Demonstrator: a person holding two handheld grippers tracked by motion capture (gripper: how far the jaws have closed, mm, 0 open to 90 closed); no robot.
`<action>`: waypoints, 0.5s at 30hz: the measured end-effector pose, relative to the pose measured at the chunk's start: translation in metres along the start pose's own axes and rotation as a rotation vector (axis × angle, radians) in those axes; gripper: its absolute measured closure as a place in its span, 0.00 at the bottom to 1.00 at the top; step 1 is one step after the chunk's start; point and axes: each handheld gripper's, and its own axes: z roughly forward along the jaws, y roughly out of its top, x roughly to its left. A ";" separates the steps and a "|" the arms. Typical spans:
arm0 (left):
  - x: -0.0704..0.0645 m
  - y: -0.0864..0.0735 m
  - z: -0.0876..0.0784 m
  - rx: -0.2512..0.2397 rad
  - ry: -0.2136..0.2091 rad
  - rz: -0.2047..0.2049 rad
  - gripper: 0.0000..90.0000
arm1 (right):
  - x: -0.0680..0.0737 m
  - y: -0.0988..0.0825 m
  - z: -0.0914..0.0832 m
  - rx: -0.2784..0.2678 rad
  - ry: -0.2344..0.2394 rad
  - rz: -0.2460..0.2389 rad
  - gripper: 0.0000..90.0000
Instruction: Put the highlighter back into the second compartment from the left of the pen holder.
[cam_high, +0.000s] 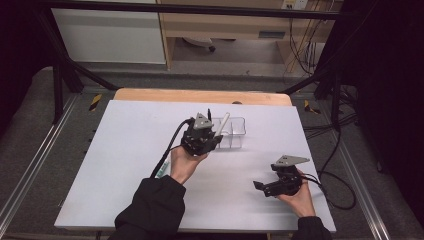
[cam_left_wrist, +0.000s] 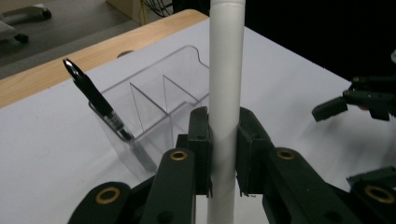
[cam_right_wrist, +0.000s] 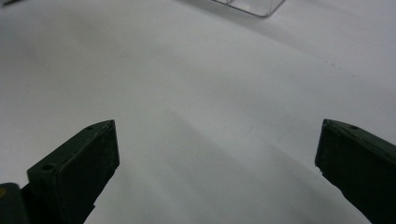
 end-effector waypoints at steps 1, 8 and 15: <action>0.000 0.002 0.002 -0.002 0.006 0.000 0.86 | 0.000 0.000 0.000 0.000 0.001 -0.002 0.01; 0.003 0.014 0.016 -0.027 0.017 -0.025 0.86 | -0.001 0.000 -0.001 -0.004 -0.004 -0.001 0.01; 0.008 0.023 0.029 -0.036 0.050 -0.027 0.86 | -0.001 0.000 0.000 0.003 -0.010 -0.008 0.01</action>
